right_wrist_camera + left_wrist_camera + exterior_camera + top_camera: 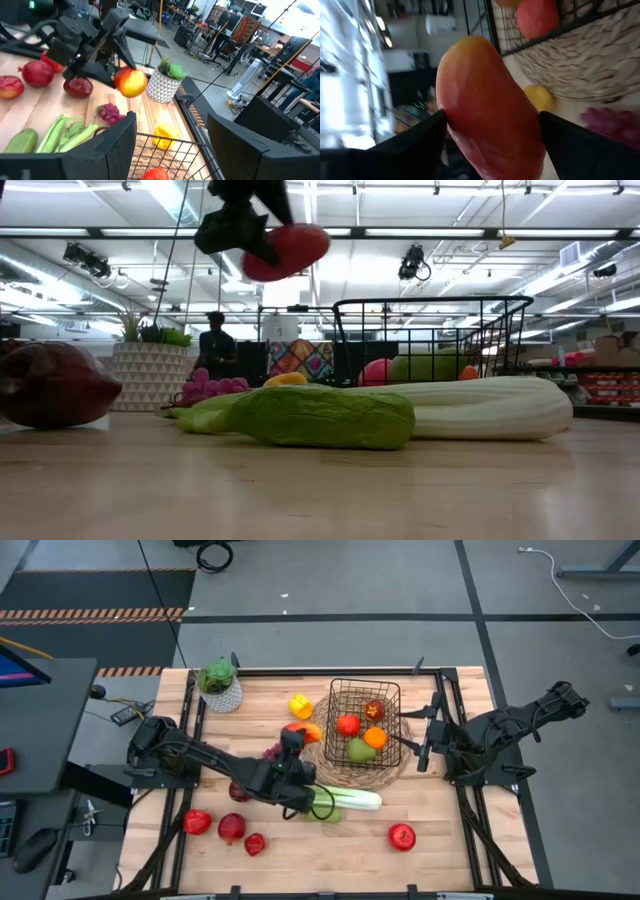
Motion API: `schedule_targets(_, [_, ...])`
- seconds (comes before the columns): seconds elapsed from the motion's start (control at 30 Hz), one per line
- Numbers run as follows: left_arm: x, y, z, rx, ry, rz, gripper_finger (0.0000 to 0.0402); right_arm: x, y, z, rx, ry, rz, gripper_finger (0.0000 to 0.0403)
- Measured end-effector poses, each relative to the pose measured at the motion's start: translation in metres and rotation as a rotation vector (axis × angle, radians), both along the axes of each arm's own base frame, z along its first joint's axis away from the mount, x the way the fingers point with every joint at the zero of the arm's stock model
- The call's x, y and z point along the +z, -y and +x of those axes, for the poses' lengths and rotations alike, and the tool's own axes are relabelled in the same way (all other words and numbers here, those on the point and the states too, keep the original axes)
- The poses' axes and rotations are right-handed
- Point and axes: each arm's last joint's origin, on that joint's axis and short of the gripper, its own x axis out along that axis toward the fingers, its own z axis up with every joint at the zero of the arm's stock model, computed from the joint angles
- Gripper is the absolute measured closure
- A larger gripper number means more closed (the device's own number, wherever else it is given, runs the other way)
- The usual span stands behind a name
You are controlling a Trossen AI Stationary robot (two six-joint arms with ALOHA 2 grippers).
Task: Build produce basket
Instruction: Put the mango into the wire basket
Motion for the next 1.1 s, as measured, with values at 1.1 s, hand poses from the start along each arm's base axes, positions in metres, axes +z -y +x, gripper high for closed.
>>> schedule_targets(1.1, [0.065,-0.077,-0.002,0.066,0.374,-0.378,0.0092,-0.015,0.001,-0.006,-0.031,-0.109,0.069,0.0156])
